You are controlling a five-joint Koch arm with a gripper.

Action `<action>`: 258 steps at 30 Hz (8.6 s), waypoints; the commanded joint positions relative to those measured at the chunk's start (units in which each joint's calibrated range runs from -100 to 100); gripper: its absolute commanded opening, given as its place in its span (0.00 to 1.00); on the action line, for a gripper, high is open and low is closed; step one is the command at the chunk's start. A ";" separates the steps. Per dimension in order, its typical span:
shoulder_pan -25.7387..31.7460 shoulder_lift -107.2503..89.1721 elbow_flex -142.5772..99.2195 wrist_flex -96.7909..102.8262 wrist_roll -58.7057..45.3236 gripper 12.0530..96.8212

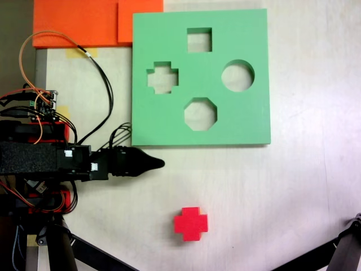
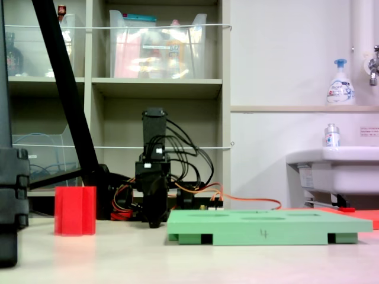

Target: Put the cross columnar block into the corresponding hole

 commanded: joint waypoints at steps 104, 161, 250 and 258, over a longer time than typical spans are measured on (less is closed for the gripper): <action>-10.06 68.44 120.26 -106.80 40.39 0.27; 27.64 84.92 132.02 -104.40 74.73 0.29; 10.16 43.17 138.10 -106.80 18.85 0.67; 5.62 25.29 125.24 -104.01 13.97 0.62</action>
